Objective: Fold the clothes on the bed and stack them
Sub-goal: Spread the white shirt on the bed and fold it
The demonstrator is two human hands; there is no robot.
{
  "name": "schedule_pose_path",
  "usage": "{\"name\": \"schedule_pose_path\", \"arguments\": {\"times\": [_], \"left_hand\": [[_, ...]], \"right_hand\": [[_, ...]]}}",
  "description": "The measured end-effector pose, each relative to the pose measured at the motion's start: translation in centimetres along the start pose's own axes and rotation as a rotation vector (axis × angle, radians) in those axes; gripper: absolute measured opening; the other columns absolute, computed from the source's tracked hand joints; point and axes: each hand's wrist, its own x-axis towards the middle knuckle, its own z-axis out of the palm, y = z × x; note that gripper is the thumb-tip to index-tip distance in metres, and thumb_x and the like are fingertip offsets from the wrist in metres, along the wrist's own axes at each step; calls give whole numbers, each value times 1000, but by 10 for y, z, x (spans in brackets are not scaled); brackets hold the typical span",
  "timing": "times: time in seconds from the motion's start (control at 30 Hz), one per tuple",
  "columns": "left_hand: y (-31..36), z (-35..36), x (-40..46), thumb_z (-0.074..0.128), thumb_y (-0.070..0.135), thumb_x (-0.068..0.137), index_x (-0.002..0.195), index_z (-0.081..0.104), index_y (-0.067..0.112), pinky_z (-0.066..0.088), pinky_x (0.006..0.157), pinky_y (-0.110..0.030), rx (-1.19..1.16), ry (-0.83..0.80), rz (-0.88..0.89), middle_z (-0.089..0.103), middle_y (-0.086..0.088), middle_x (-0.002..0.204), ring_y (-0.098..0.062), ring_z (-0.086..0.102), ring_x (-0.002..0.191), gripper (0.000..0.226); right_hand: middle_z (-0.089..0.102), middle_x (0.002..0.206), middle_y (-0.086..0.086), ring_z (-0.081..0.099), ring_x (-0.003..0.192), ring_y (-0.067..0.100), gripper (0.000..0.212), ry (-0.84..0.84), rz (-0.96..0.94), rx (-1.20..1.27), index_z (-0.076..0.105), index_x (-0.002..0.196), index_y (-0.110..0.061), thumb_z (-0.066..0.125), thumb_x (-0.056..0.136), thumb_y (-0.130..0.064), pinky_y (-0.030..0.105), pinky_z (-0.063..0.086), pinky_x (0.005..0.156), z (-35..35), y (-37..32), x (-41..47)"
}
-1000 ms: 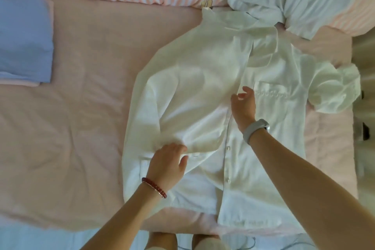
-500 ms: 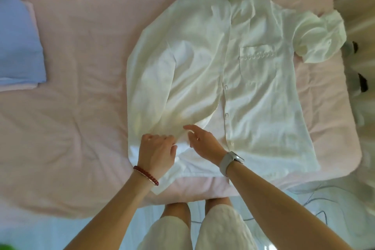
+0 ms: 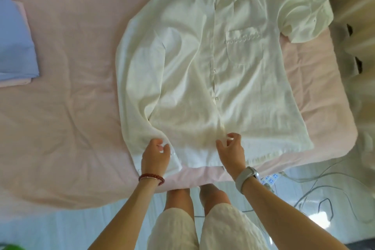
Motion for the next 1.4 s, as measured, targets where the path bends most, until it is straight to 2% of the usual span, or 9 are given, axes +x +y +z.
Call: {"name": "schedule_pose_path", "arguments": {"times": [0.27,0.47,0.6,0.67,0.77,0.87,1.0,1.13,1.4], "left_hand": [[-28,10,0,70,47,74,147,6,31,27,105,-54,139,69,-207,-2,-13,154,-40,10,138,98],[-42,-17,13,47,9,90,112,54,10,42,79,-41,235,323,-194,56,-17,118,-37,54,104,23],[-58,-43,9,48,-4,82,115,52,9,32,92,-46,221,553,-303,49,-19,124,-38,46,113,36],[-62,-48,1,52,-9,73,117,53,6,29,96,-50,265,665,-125,46,-20,128,-39,40,118,46],[-50,-34,-7,52,-9,75,106,59,2,41,83,-42,215,502,324,60,-18,111,-39,54,103,33],[-34,-7,-3,51,7,88,122,49,4,44,89,-39,22,150,106,53,-14,125,-33,52,113,34],[-31,6,6,59,30,86,134,37,3,36,101,-51,110,261,-195,41,-17,137,-35,35,129,59],[-27,-6,15,51,19,91,93,58,-7,47,76,-44,-9,222,11,49,-18,68,-33,51,72,27],[-53,-11,-25,51,26,94,76,42,8,33,50,-20,-313,146,26,39,-1,66,-15,36,55,27]], "right_hand": [[50,67,-4,46,60,14,11,-108,-93,-18,47,89,-14,40,96,-17,14,35,45,-1,30,-2],[50,73,-7,47,64,9,9,-113,-154,-91,47,98,-13,40,97,-17,22,36,53,-10,35,1],[57,87,3,51,76,21,19,-110,-102,-121,51,108,-9,40,96,-17,28,38,66,-12,42,1],[58,91,4,52,78,21,20,-126,-68,-141,51,110,-10,41,95,-18,28,39,67,-10,46,0],[56,82,-1,52,72,18,19,-136,-50,-204,52,108,-11,41,95,-19,27,38,62,-8,54,-1],[56,80,-1,51,70,15,19,-124,-56,-200,55,104,-10,40,95,-17,27,37,61,-7,58,-3],[61,90,1,59,87,22,17,-120,-72,-109,55,104,-11,41,94,-12,26,39,71,-10,62,-7],[57,100,-2,55,91,18,25,-78,-104,-123,52,117,-11,47,94,-21,26,40,77,-10,61,-10],[53,87,4,48,69,17,13,-92,-107,-274,50,86,-14,42,93,-22,26,37,64,6,52,1]]}}
